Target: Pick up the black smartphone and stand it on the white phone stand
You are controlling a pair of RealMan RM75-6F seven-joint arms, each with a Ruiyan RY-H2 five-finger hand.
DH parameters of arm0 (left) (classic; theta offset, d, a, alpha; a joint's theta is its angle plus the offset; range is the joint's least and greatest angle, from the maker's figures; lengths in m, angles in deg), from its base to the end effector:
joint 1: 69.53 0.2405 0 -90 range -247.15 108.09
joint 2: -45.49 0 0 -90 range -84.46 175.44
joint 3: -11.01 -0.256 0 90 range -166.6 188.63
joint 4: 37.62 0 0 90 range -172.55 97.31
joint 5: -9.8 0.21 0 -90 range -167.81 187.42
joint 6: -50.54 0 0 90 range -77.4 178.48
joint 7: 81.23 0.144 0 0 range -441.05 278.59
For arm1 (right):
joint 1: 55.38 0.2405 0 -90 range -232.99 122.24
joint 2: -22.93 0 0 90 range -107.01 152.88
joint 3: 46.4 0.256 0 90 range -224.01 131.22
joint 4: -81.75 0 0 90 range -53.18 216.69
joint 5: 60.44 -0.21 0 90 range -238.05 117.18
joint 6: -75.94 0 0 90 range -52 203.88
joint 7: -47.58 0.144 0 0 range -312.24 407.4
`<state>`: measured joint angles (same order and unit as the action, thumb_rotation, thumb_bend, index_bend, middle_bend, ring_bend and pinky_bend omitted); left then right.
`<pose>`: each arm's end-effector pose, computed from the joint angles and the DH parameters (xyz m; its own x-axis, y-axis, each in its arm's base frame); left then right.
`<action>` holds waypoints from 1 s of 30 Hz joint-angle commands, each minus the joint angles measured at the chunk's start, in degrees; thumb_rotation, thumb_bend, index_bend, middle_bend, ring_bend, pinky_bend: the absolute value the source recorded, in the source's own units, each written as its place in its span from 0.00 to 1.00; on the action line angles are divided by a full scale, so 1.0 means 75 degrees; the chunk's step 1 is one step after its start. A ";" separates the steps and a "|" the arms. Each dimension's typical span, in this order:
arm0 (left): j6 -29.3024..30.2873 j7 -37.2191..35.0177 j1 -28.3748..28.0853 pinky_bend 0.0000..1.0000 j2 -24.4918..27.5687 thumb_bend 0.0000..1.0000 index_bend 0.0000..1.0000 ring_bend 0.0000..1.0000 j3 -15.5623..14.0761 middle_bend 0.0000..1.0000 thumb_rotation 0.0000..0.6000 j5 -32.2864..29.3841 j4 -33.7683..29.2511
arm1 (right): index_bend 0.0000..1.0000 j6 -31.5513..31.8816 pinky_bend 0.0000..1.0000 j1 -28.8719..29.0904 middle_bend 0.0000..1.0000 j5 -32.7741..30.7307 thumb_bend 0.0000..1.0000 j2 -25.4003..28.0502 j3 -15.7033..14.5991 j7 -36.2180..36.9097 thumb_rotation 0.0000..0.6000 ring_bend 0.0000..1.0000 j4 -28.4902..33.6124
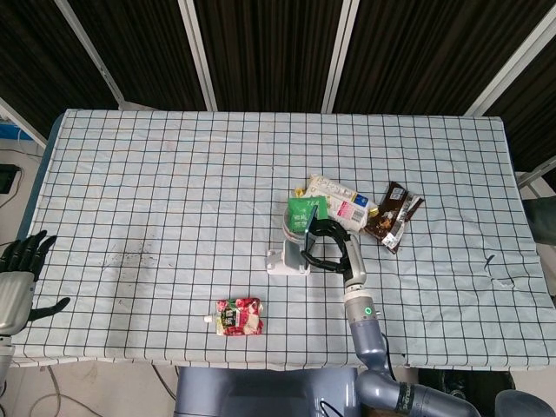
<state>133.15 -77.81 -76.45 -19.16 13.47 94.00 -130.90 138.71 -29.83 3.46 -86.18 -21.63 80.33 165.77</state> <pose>-0.3072 0.1902 0.1495 0.4249 0.0402 0.9043 0.9052 -0.0159 -0.4246 -0.1392 -0.3069 -0.0559 -0.8247 -0.1254 0.5515 -0.5649 0.1352 -0.8140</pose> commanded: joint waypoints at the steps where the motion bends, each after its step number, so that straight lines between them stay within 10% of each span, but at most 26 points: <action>1: 0.0009 0.0027 0.0001 0.00 -0.0009 0.00 0.00 0.00 0.0002 0.00 1.00 0.0000 -0.0003 | 0.75 -0.0040 0.20 -0.0032 0.67 0.0106 0.94 0.0052 -0.0040 0.0196 1.00 0.41 0.0017; 30: 0.0004 0.0020 0.0004 0.00 -0.0022 0.00 0.00 0.00 0.0004 0.00 1.00 -0.0015 -0.0015 | 0.75 -0.0275 0.20 0.0179 0.66 0.0132 1.00 -0.0190 -0.0007 0.0776 1.00 0.41 -0.0442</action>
<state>133.19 -77.66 -76.42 -19.33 13.49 93.88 -131.01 136.67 -28.50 4.47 -87.58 -21.70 86.12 162.49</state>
